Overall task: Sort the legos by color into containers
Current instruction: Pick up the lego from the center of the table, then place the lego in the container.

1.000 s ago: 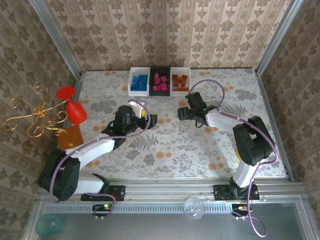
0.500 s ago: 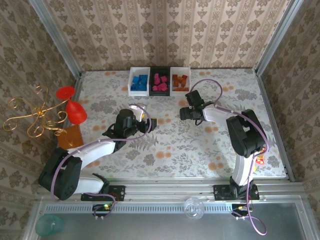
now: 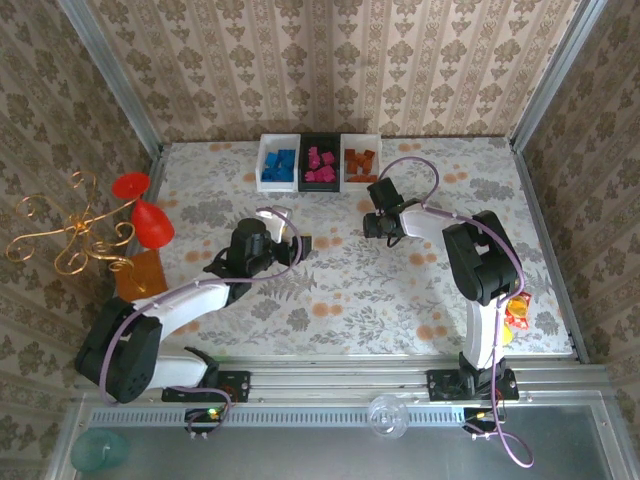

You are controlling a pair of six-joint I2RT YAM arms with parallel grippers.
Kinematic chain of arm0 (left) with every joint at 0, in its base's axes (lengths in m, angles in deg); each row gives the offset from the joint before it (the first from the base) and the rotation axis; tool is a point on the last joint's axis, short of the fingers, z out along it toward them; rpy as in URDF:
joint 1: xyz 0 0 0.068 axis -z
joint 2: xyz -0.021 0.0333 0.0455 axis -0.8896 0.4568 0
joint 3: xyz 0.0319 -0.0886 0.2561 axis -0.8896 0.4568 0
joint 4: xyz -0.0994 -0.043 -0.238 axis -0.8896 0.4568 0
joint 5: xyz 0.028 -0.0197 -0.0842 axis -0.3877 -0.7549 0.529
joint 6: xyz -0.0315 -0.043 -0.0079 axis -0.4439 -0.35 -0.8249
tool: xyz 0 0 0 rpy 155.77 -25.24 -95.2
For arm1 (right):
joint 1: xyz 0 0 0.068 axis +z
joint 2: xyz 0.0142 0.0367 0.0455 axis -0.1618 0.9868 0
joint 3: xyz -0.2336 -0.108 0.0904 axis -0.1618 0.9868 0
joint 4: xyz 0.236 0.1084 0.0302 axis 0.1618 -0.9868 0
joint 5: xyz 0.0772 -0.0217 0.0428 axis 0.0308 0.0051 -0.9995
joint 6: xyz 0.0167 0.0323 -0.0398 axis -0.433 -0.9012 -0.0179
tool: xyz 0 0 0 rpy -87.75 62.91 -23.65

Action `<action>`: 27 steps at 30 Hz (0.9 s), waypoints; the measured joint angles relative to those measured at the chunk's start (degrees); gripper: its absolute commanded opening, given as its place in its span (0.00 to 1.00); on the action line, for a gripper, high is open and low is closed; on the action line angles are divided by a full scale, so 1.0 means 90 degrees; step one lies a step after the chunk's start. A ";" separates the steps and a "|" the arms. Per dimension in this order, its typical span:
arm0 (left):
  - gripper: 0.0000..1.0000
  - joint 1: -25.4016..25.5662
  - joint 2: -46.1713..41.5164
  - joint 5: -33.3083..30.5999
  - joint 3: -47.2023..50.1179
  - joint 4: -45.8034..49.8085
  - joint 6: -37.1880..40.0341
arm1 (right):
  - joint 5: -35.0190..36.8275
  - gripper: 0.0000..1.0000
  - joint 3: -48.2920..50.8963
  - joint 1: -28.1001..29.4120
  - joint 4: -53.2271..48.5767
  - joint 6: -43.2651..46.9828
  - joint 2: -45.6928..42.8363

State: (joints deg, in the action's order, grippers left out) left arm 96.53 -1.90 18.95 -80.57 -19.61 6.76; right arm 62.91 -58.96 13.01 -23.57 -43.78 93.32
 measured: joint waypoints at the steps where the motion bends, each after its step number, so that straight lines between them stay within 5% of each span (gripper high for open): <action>1: 0.77 -0.0002 -0.0063 -0.0083 0.0000 0.0029 0.0000 | -0.0049 0.52 -0.0015 0.0000 0.0005 -0.0002 -0.0005; 14: 0.82 -0.1229 -0.1370 -0.0512 0.0753 0.0136 -0.0393 | -0.1100 0.52 -0.0831 0.0826 0.1086 -0.0138 -0.0437; 27: 0.89 -0.1382 -0.1933 -0.0719 0.1035 0.0114 -0.0585 | -0.1416 0.52 -0.4415 0.1044 0.1999 -0.0585 0.2368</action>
State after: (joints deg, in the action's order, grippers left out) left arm 84.09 -19.30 12.49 -71.26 -18.58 1.49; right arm 50.17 -98.69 22.41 -5.58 -49.05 114.63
